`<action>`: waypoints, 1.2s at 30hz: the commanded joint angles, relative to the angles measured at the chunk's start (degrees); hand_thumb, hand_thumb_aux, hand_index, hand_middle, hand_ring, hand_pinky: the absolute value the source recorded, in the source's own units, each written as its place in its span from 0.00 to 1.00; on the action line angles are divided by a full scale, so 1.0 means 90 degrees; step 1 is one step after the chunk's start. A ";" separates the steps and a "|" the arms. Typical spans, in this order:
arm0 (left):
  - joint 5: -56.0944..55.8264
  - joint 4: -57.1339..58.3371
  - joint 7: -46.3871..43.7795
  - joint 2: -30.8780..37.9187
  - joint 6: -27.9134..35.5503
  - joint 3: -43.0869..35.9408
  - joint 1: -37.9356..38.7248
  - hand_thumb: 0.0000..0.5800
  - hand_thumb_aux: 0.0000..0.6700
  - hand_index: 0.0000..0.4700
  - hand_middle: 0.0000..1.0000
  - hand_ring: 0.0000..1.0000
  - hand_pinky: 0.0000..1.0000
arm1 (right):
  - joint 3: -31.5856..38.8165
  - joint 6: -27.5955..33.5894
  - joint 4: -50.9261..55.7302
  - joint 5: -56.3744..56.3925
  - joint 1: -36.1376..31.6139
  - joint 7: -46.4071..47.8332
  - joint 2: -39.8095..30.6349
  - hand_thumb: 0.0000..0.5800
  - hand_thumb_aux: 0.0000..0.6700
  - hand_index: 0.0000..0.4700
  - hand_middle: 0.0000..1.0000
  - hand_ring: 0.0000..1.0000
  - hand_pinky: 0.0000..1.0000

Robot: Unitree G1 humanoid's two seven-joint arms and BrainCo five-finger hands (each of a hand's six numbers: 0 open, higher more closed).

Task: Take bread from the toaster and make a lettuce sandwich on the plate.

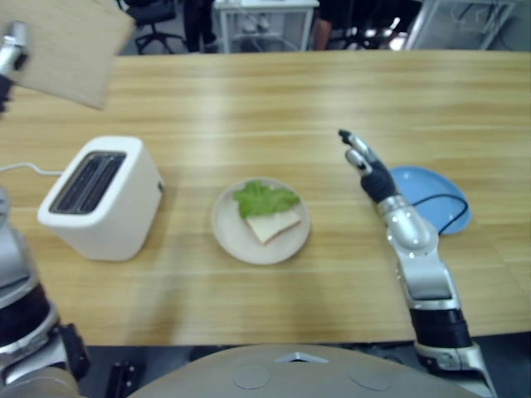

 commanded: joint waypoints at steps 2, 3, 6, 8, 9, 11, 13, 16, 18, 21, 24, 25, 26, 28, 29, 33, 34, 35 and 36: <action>-0.0428 0.1612 -0.0842 -0.0774 0.0108 -0.1855 -0.0163 1.00 1.00 0.98 1.00 1.00 1.00 | -0.0413 -0.0135 0.0283 0.0261 -0.0100 -0.0158 -0.0028 0.00 0.00 0.00 0.00 0.00 0.00; -0.0435 0.2097 -0.0967 -0.0908 0.0038 -0.2084 -0.0230 1.00 1.00 0.98 1.00 1.00 1.00 | -0.0474 -0.0163 0.0326 0.0295 -0.0105 -0.0168 -0.0046 0.00 0.00 0.00 0.00 0.00 0.00; -0.0385 0.3318 -0.1276 -0.1185 -0.0136 -0.2638 -0.0405 1.00 1.00 0.98 1.00 1.00 1.00 | -0.0553 -0.0235 0.0414 0.0332 -0.0095 -0.0190 -0.0085 0.00 0.00 0.00 0.00 0.00 0.00; -0.0344 0.3879 -0.1400 -0.1326 -0.0188 -0.2899 -0.0466 1.00 1.00 0.98 1.00 1.00 1.00 | -0.0555 -0.0271 0.0464 0.0339 -0.0089 -0.0186 -0.0080 0.00 0.00 0.00 0.00 0.00 0.00; -0.0272 0.4103 -0.1459 -0.1375 -0.0292 -0.3060 -0.0461 1.00 1.00 0.98 1.00 1.00 1.00 | -0.0537 -0.0284 0.0486 0.0332 -0.0088 -0.0184 -0.0070 0.00 0.00 0.00 0.00 0.00 0.00; -0.0199 0.4507 -0.1609 -0.1499 -0.0428 -0.3364 -0.0448 1.00 1.00 0.98 1.00 1.00 1.00 | -0.0497 -0.0301 0.0515 0.0318 -0.0070 -0.0184 -0.0044 0.00 0.00 0.00 0.00 0.00 0.00; -0.0095 0.5017 -0.1769 -0.1637 -0.0630 -0.3659 -0.0496 1.00 1.00 0.98 1.00 1.00 1.00 | -0.0441 -0.0325 0.0562 0.0300 -0.0054 -0.0187 -0.0012 0.00 0.00 0.00 0.00 0.00 0.00; 0.0006 0.5897 -0.1816 -0.1831 -0.0983 -0.3806 -0.0739 1.00 1.00 0.98 1.00 1.00 1.00 | -0.0372 -0.0333 0.0590 0.0274 -0.0049 -0.0197 0.0023 0.00 0.00 0.00 0.00 0.00 0.00; 0.0041 0.6398 -0.1895 -0.1911 -0.1150 -0.3874 -0.0905 1.00 1.00 0.98 1.00 1.00 1.00 | -0.0320 -0.0334 0.0612 0.0247 -0.0065 -0.0202 0.0040 0.00 0.00 0.00 0.00 0.00 0.00; 0.0037 0.6881 -0.1974 -0.2000 -0.1363 -0.3896 -0.1062 1.00 1.00 0.98 1.00 1.00 1.00 | -0.0216 -0.0353 0.0671 0.0174 -0.0096 -0.0207 0.0075 0.00 0.00 0.00 0.00 0.00 0.00; 0.0083 0.7377 -0.1994 -0.2096 -0.1598 -0.3891 -0.1233 1.00 1.00 0.98 1.00 1.00 1.00 | 0.0158 -0.0451 0.0750 -0.0115 -0.0070 -0.0223 0.0122 0.00 0.00 0.00 0.00 0.00 0.00; 0.0100 0.7486 -0.1993 -0.2115 -0.1662 -0.3889 -0.1272 1.00 1.00 0.98 1.00 1.00 1.00 | 0.0279 -0.0493 0.0768 -0.0235 -0.0061 -0.0238 0.0117 0.00 0.00 0.00 0.00 0.00 0.00; 0.0167 0.7681 -0.1944 -0.2126 -0.1757 -0.3898 -0.1352 1.00 1.00 0.98 1.00 1.00 1.00 | 0.0561 -0.0613 0.0780 -0.0447 -0.0036 -0.0226 0.0126 0.00 0.00 0.00 0.00 0.00 0.00; 0.0341 0.8016 -0.1852 -0.2119 -0.1947 -0.3948 -0.1500 1.00 1.00 0.98 1.00 1.00 1.00 | 0.1034 -0.0812 0.0778 -0.0854 0.0013 -0.0226 0.0118 0.00 0.00 0.00 0.00 0.00 0.00; 0.0397 0.8152 -0.1842 -0.2116 -0.2032 -0.3969 -0.1561 1.00 1.00 0.98 1.00 1.00 1.00 | 0.1254 -0.0909 0.0771 -0.1090 0.0035 -0.0246 0.0091 0.00 0.00 0.00 0.00 0.00 0.00; 0.0813 0.8556 -0.1824 -0.1998 -0.2191 -0.4202 -0.1717 1.00 1.00 0.98 1.00 1.00 1.00 | 0.1951 -0.1177 0.0677 -0.1924 0.0087 -0.0253 -0.0096 0.00 0.00 0.00 0.00 0.00 0.00; 0.0899 0.8663 -0.1848 -0.1973 -0.2198 -0.4258 -0.1741 1.00 1.00 0.98 1.00 1.00 1.00 | 0.2065 -0.1230 0.0660 -0.2049 0.0097 -0.0243 -0.0130 0.00 0.00 0.00 0.00 0.00 0.00; 0.0959 0.8747 -0.1913 -0.1946 -0.2166 -0.4308 -0.1748 1.00 1.00 0.98 1.00 1.00 1.00 | 0.2185 -0.1287 0.0648 -0.2194 0.0099 -0.0232 -0.0174 0.00 0.00 0.00 0.00 0.00 0.00; 0.1009 0.8817 -0.1950 -0.1920 -0.2167 -0.4339 -0.1756 1.00 1.00 0.98 1.00 1.00 1.00 | 0.2300 -0.1337 0.0653 -0.2336 0.0093 -0.0216 -0.0217 0.00 0.00 0.00 0.00 0.00 0.00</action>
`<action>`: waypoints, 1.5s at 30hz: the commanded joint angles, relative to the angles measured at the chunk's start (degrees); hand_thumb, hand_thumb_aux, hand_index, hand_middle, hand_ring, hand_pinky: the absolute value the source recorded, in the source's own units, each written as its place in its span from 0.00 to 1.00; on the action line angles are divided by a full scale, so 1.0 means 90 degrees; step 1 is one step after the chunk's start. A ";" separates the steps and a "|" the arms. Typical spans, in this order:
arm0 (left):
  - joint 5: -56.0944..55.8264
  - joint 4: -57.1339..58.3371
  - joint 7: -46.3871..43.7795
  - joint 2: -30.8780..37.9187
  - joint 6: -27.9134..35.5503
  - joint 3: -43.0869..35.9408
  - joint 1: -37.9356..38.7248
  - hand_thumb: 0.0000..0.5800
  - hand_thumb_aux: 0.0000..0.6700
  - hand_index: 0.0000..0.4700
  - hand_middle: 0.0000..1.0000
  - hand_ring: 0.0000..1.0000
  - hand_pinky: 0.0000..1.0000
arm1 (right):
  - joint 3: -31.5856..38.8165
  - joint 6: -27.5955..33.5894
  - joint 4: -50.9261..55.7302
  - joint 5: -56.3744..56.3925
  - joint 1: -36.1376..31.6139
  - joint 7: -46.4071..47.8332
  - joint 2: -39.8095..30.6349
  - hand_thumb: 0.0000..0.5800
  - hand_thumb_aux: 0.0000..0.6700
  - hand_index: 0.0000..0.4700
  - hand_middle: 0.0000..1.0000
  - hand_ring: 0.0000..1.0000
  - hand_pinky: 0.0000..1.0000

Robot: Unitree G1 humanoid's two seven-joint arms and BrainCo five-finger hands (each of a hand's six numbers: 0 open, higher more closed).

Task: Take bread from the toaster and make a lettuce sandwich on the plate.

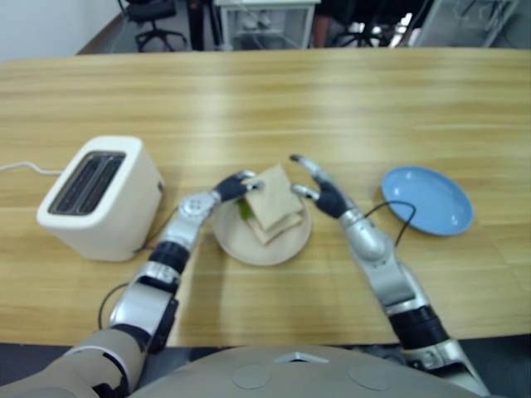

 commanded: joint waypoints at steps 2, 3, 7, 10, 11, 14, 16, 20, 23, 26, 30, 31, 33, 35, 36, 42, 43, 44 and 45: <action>0.0347 0.0452 -0.0099 0.0161 0.0020 -0.0208 -0.0051 1.00 1.00 0.98 1.00 1.00 1.00 | 0.0535 -0.0240 -0.0024 -0.0783 0.0032 0.0073 -0.0213 0.00 0.00 0.00 0.00 0.00 0.00; 0.0394 0.0498 -0.0102 0.0192 0.0010 -0.0223 -0.0061 1.00 1.00 0.98 1.00 1.00 1.00 | 0.0675 -0.0290 0.0039 -0.0947 0.0020 0.0075 -0.0248 0.00 0.00 0.00 0.00 0.00 0.00; 0.0546 0.0657 -0.0144 0.0212 -0.0004 -0.0313 -0.0086 1.00 1.00 0.98 1.00 1.00 1.00 | 0.1182 -0.0383 0.0350 -0.1676 -0.0018 0.0026 -0.0383 0.00 0.00 0.00 0.00 0.00 0.00; 0.0611 0.0717 -0.0088 0.0208 -0.0025 -0.0342 -0.0084 1.00 1.00 0.98 1.00 1.00 1.00 | 0.1392 -0.0338 0.0554 -0.2188 -0.0087 -0.0085 -0.0457 0.00 0.00 0.00 0.00 0.00 0.00; 0.0633 0.0738 -0.0067 0.0209 -0.0030 -0.0347 -0.0086 1.00 1.00 0.98 1.00 1.00 1.00 | 0.1451 -0.0312 0.0615 -0.2352 -0.0116 -0.0132 -0.0483 0.00 0.00 0.00 0.00 0.00 0.00; 0.0679 0.0781 -0.0027 0.0215 -0.0037 -0.0345 -0.0084 1.00 1.00 0.98 1.00 1.00 1.00 | 0.1615 -0.0240 0.0811 -0.2772 -0.0189 -0.0213 -0.0542 0.00 0.00 0.00 0.00 0.00 0.00; 0.0693 0.0788 -0.0006 0.0216 -0.0032 -0.0323 -0.0077 1.00 1.00 0.98 1.00 1.00 1.00 | 0.1743 -0.0190 0.0998 -0.3002 -0.0230 -0.0191 -0.0574 0.00 0.00 0.00 0.00 0.00 0.00; 0.0740 0.0768 0.0026 0.0225 -0.0032 -0.0319 -0.0067 1.00 1.00 0.98 1.00 1.00 1.00 | 0.1986 0.0038 0.1400 -0.3278 -0.0194 0.0132 -0.0616 0.00 0.00 0.00 0.00 0.00 0.00; 0.0747 0.0695 0.0017 0.0238 -0.0027 -0.0331 -0.0033 1.00 1.00 0.98 1.00 1.00 1.00 | 0.2237 0.0250 0.1822 -0.3389 -0.0160 0.0577 -0.0614 0.00 0.00 0.00 0.00 0.00 0.00; 0.0751 0.0603 0.0010 0.0250 -0.0012 -0.0334 0.0003 1.00 1.00 0.98 1.00 1.00 1.00 | 0.2447 0.0372 0.2129 -0.3359 -0.0069 0.0985 -0.0601 0.00 0.00 0.00 0.00 0.00 0.00; 0.0745 0.0402 0.0010 0.0293 0.0013 -0.0311 0.0063 1.00 1.00 0.98 1.00 1.00 1.00 | 0.2585 0.0492 0.2277 -0.3263 0.0048 0.1345 -0.0612 0.00 0.00 0.00 0.00 0.00 0.00; 0.0742 0.0339 0.0006 0.0304 0.0025 -0.0301 0.0078 1.00 1.00 0.98 1.00 1.00 1.00 | 0.2597 0.0501 0.2276 -0.3237 0.0072 0.1392 -0.0616 0.00 0.00 0.00 0.00 0.00 0.00; 0.0743 0.0244 0.0012 0.0321 0.0046 -0.0295 0.0088 1.00 1.00 0.98 1.00 1.00 1.00 | 0.2596 0.0513 0.2238 -0.3207 0.0104 0.1446 -0.0627 0.00 0.00 0.00 0.00 0.00 0.00; 0.0803 0.0097 0.0079 0.0353 0.0009 -0.0322 0.0110 1.00 1.00 0.98 1.00 1.00 1.00 | 0.2587 0.0531 0.2208 -0.3198 0.0124 0.1476 -0.0639 0.00 0.00 0.00 0.00 0.00 0.00; 0.0868 0.0012 0.0165 0.0379 -0.0036 -0.0347 0.0121 1.00 1.00 0.98 1.00 1.00 1.00 | 0.2582 0.0539 0.2196 -0.3192 0.0134 0.1495 -0.0645 0.00 0.00 0.00 0.00 0.00 0.00; 0.1502 -0.1558 0.0972 0.0726 0.0093 -0.0362 0.0424 0.00 0.00 0.00 0.00 0.00 0.00 | 0.2639 0.0494 0.2233 -0.3111 0.0171 0.1575 -0.0604 0.00 0.00 0.00 0.00 0.00 0.00; 0.1602 -0.2059 0.1045 0.0796 0.0211 -0.0321 0.0538 0.00 0.00 0.00 0.00 0.00 0.00 | 0.2647 0.0501 0.2243 -0.3100 0.0179 0.1579 -0.0596 0.00 0.00 0.00 0.00 0.00 0.00; 0.1714 -0.2500 0.1124 0.0862 0.0315 -0.0298 0.0634 0.00 0.00 0.00 0.00 0.00 0.00 | 0.2653 0.0516 0.2245 -0.3093 0.0190 0.1579 -0.0594 0.00 0.00 0.00 0.00 0.00 0.00; 0.1978 -0.3080 0.1313 0.0981 0.0430 -0.0256 0.0735 0.00 0.00 0.00 0.00 0.00 0.00 | 0.2659 0.0555 0.2276 -0.3121 0.0186 0.1571 -0.0591 0.00 0.00 0.00 0.00 0.00 0.00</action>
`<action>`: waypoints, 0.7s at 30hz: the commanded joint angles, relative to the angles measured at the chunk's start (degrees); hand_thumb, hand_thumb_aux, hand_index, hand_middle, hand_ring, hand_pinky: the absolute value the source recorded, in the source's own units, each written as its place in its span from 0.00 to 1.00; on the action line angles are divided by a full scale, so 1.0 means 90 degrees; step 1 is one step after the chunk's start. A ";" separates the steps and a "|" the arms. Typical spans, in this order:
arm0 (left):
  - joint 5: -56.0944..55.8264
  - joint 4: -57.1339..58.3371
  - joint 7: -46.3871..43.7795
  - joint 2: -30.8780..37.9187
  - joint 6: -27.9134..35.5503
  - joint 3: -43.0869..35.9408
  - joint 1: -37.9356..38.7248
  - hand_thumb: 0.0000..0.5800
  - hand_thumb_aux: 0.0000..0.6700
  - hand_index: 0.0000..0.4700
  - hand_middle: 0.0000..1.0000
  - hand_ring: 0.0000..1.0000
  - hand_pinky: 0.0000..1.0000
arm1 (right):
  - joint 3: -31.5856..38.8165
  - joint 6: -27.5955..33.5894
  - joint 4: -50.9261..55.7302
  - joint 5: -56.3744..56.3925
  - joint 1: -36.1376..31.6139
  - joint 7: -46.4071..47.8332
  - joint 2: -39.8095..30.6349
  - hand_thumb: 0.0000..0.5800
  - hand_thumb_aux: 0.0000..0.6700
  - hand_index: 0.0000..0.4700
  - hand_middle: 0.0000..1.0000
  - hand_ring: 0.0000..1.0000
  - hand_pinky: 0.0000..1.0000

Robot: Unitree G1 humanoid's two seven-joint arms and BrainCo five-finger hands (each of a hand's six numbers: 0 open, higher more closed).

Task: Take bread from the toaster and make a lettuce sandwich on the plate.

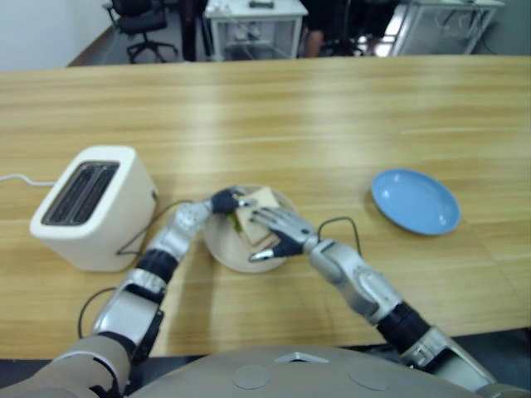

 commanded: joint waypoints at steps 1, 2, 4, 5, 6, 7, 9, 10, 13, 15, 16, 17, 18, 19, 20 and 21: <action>0.0599 -0.2322 0.0590 0.0280 0.0303 0.0313 0.0118 0.00 0.00 0.00 0.00 0.00 0.00 | 0.0579 0.0405 0.1257 -0.0106 0.0556 0.1092 -0.0193 0.00 0.00 0.00 0.00 0.00 0.00; 0.0763 -0.2814 0.0671 0.0379 0.0385 0.0372 0.0209 0.00 0.00 0.00 0.00 0.00 0.00 | 0.0572 0.0447 0.1304 -0.0126 0.0535 0.1072 -0.0202 0.00 0.00 0.00 0.00 0.00 0.00; 0.0969 -0.3630 0.0734 0.0538 0.0568 0.0520 0.0382 0.00 0.00 0.00 0.00 0.00 0.00 | 0.0559 0.0496 0.1358 -0.0134 0.0506 0.1048 -0.0225 0.00 0.00 0.00 0.00 0.00 0.00; 0.1101 -0.4045 0.0794 0.0637 0.0673 0.0663 0.0468 0.00 0.00 0.00 0.00 0.00 0.00 | 0.0550 0.0510 0.1375 -0.0133 0.0497 0.1040 -0.0233 0.00 0.00 0.00 0.00 0.00 0.00; 0.1182 -0.4395 0.0824 0.0736 0.0766 0.0820 0.0543 0.00 0.00 0.00 0.00 0.00 0.00 | 0.0551 0.0520 0.1375 -0.0133 0.0494 0.1044 -0.0236 0.00 0.00 0.00 0.00 0.00 0.00; 0.1233 -0.4682 0.0822 0.0827 0.0848 0.0967 0.0612 0.00 0.00 0.00 0.00 0.00 0.00 | 0.0554 0.0526 0.1375 -0.0124 0.0492 0.1058 -0.0236 0.00 0.00 0.00 0.00 0.00 0.00; 0.1309 -0.5110 0.0829 0.1013 0.1000 0.1260 0.0729 0.00 0.00 0.00 0.00 0.00 0.00 | 0.0575 0.0533 0.1363 -0.0114 0.0505 0.1070 -0.0236 0.00 0.00 0.00 0.00 0.00 0.00; 0.1299 -0.5279 0.0847 0.1086 0.1042 0.1414 0.0789 0.00 0.00 0.00 0.00 0.00 0.00 | 0.0585 0.0527 0.1361 -0.0107 0.0510 0.1065 -0.0236 0.00 0.00 0.00 0.00 0.00 0.00; 0.1062 -0.5468 0.0882 0.1149 0.1063 0.1717 0.0928 0.00 0.00 0.00 0.00 0.00 0.00 | 0.0550 0.0499 0.1302 -0.0055 0.0515 0.0994 -0.0237 0.00 0.00 0.00 0.00 0.00 0.00; 0.0754 -0.5444 0.0850 0.1050 0.1032 0.1833 0.1046 0.00 0.00 0.00 0.00 0.00 0.00 | 0.0394 0.0478 0.1184 0.0074 0.0491 0.0925 -0.0282 0.00 0.00 0.00 0.00 0.00 0.00; 0.0610 -0.5391 0.0828 0.0990 0.1024 0.1861 0.1104 0.00 0.00 0.00 0.00 0.00 0.00 | 0.0288 0.0450 0.1132 0.0140 0.0459 0.0832 -0.0312 0.00 0.00 0.00 0.00 0.00 0.00; 0.0397 -0.5304 0.0799 0.0897 0.1017 0.1885 0.1158 0.00 0.00 0.00 0.00 0.00 0.00 | 0.0129 0.0362 0.1046 0.0297 0.0425 0.0695 -0.0335 0.00 0.00 0.00 0.00 0.00 0.00; 0.0181 -0.5221 0.0771 0.0804 0.1006 0.1917 0.1206 0.00 0.00 0.00 0.00 0.00 0.00 | -0.0051 0.0226 0.0912 0.0516 0.0399 0.0554 -0.0341 0.00 0.00 0.00 0.00 0.00 0.00; -0.0010 -0.5148 0.0750 0.0722 0.1000 0.1956 0.1248 0.00 0.00 0.00 0.00 0.00 0.00 | -0.0237 0.0070 0.0739 0.0713 0.0369 0.0362 -0.0347 0.00 0.00 0.00 0.00 0.00 0.00; -0.0221 -0.5069 0.0728 0.0627 0.1006 0.1992 0.1303 0.00 0.00 0.00 0.00 0.00 0.00 | -0.0488 -0.0119 0.0506 0.0915 0.0321 0.0080 -0.0356 0.00 0.00 0.00 0.00 0.00 0.00; -0.0414 -0.4989 0.0694 0.0557 0.0986 0.2014 0.1354 0.00 0.00 0.00 0.00 0.00 0.00 | -0.0756 -0.0309 0.0247 0.1135 0.0296 -0.0181 -0.0352 0.00 0.00 0.00 0.00 0.00 0.00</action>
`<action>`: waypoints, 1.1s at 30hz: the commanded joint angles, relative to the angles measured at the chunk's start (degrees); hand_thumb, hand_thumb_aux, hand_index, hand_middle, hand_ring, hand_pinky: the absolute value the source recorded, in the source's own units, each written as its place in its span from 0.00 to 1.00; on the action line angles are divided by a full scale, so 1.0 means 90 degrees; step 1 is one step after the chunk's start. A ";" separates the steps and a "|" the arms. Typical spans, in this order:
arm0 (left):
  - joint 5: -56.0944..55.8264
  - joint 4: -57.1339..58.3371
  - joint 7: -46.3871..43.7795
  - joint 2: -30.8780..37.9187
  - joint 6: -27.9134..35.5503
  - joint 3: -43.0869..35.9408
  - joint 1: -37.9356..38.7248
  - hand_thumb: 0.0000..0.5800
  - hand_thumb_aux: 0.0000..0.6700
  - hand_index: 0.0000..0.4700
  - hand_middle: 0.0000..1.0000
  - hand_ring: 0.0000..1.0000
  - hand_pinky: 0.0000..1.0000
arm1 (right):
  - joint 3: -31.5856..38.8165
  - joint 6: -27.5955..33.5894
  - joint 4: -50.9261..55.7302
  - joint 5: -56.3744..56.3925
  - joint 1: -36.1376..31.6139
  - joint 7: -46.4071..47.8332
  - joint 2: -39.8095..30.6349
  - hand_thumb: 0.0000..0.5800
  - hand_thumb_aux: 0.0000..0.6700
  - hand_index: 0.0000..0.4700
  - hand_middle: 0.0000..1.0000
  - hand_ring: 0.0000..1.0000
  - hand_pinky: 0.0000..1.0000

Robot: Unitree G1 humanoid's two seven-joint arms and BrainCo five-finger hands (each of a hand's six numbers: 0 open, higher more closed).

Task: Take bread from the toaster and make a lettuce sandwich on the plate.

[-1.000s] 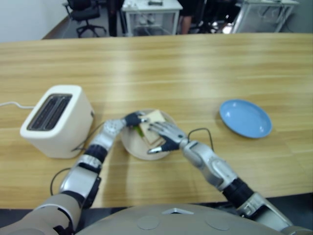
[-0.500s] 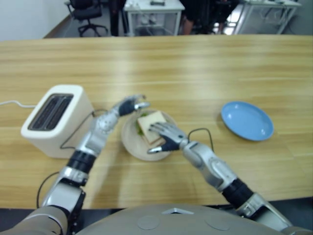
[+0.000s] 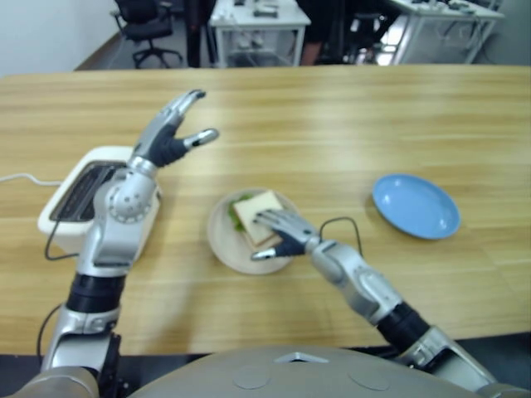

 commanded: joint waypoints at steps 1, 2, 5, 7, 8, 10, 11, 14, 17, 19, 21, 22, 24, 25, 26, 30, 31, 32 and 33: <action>-0.0729 0.0377 -0.0186 -0.0213 -0.0007 0.0127 0.0190 0.00 0.00 0.00 0.00 0.00 0.00 | -0.0725 -0.0454 -0.0142 0.0758 0.0248 -0.0479 -0.0232 0.00 0.00 0.00 0.00 0.00 0.00; -0.0891 0.0464 -0.0244 -0.0243 -0.0058 0.0123 0.0249 0.00 0.00 0.00 0.00 0.00 0.00 | -0.1057 -0.0664 -0.0511 0.0956 0.0241 -0.0832 -0.0196 0.00 0.00 0.00 0.00 0.00 0.00; -0.1394 0.0546 -0.0815 -0.0175 -0.0239 -0.0091 0.0571 0.52 0.31 0.30 0.00 0.00 0.00 | -0.2091 -0.1136 -0.1465 0.1716 0.0263 -0.1572 -0.0032 0.00 0.00 0.00 0.00 0.00 0.00; -0.1546 0.0380 -0.1167 -0.0089 -0.0352 -0.0315 0.0803 1.00 1.00 0.98 0.00 0.00 0.00 | -0.2520 -0.1233 -0.1777 0.2084 0.0320 -0.1611 -0.0012 0.00 0.00 0.00 0.00 0.00 0.00; -0.1676 0.0236 -0.1348 -0.0064 -0.0351 -0.0403 0.0906 1.00 1.00 0.98 0.00 0.00 0.00 | -0.2663 -0.1216 -0.1857 0.2340 0.0374 -0.1488 -0.0017 0.00 0.00 0.00 0.00 0.00 0.00; -0.2005 -0.0121 -0.1774 0.0073 -0.0283 -0.0493 0.1124 1.00 1.00 0.98 0.30 0.30 0.30 | -0.2879 -0.1120 -0.1999 0.2866 0.0549 -0.1128 -0.0075 0.00 0.00 0.00 0.00 0.00 0.00; -0.2202 -0.0316 -0.2030 0.0224 -0.0218 -0.0473 0.1259 1.00 1.00 0.98 1.00 1.00 1.00 | -0.2931 -0.0981 -0.2049 0.3126 0.0664 -0.0829 -0.0149 0.00 0.00 0.00 0.00 0.00 0.00; -0.2474 -0.0750 -0.2741 0.1032 -0.0174 -0.0195 0.1787 1.00 1.00 0.98 1.00 1.00 1.00 | -0.2806 -0.0754 -0.2183 0.3597 0.1164 0.0312 -0.0743 1.00 1.00 0.98 0.74 0.74 0.74; -0.2017 -0.0948 -0.3611 0.2357 -0.0165 -0.0275 0.2926 1.00 1.00 0.98 1.00 1.00 1.00 | -0.2730 -0.0310 -0.2603 0.4117 0.2067 0.1611 -0.1630 1.00 1.00 0.98 1.00 1.00 1.00; -0.1764 -0.0966 -0.3916 0.2927 -0.0221 -0.0503 0.3510 1.00 1.00 0.98 1.00 1.00 1.00 | -0.2712 0.0003 -0.2878 0.4330 0.2518 0.2132 -0.2020 1.00 1.00 0.98 1.00 1.00 1.00; -0.1878 -0.1053 -0.3939 0.3032 -0.0120 -0.0446 0.3683 1.00 1.00 0.98 1.00 1.00 1.00 | -0.2662 0.0256 -0.3079 0.4370 0.2835 0.2535 -0.2333 1.00 1.00 0.98 1.00 1.00 1.00; -0.1938 -0.1096 -0.3920 0.3018 -0.0059 -0.0382 0.3703 1.00 1.00 0.98 1.00 1.00 1.00 | -0.2652 0.0376 -0.3152 0.4390 0.2936 0.2702 -0.2422 1.00 1.00 0.98 1.00 1.00 1.00; -0.1934 -0.1105 -0.3909 0.3048 0.0037 -0.0287 0.3733 1.00 1.00 0.98 1.00 1.00 1.00 | -0.2563 0.0629 -0.3269 0.4387 0.3069 0.3024 -0.2586 1.00 1.00 0.98 1.00 1.00 1.00; -0.1888 -0.1057 -0.3916 0.3052 0.0083 -0.0319 0.3705 1.00 1.00 0.98 1.00 1.00 1.00 | -0.2480 0.0719 -0.3255 0.4351 0.3056 0.3144 -0.2624 1.00 1.00 0.98 1.00 1.00 1.00; -0.1857 -0.1026 -0.3922 0.3050 0.0121 -0.0344 0.3683 1.00 1.00 0.98 1.00 1.00 1.00 | -0.2429 0.0790 -0.3249 0.4323 0.3043 0.3234 -0.2642 1.00 1.00 0.98 1.00 1.00 1.00; -0.1442 -0.0673 -0.4031 0.2813 0.0242 -0.1130 0.3323 1.00 1.00 0.98 1.00 1.00 1.00 | -0.1882 0.0984 -0.2986 0.3994 0.2690 0.3450 -0.2457 1.00 1.00 0.98 1.00 1.00 1.00; -0.1334 -0.0548 -0.4039 0.2650 0.0226 -0.1403 0.3170 1.00 1.00 0.98 1.00 1.00 1.00 | -0.1719 0.1008 -0.2880 0.3878 0.2569 0.3472 -0.2376 1.00 1.00 0.98 1.00 1.00 1.00; -0.1236 -0.0414 -0.4025 0.2468 0.0215 -0.1655 0.3015 1.00 1.00 0.98 1.00 1.00 1.00 | -0.1535 0.1022 -0.2746 0.3757 0.2431 0.3487 -0.2275 1.00 1.00 0.98 1.00 1.00 1.00; -0.1095 -0.0231 -0.3992 0.2248 0.0217 -0.1923 0.2828 1.00 1.00 0.98 1.00 1.00 1.00 | -0.1321 0.1017 -0.2564 0.3603 0.2284 0.3491 -0.2145 1.00 1.00 0.98 1.00 1.00 1.00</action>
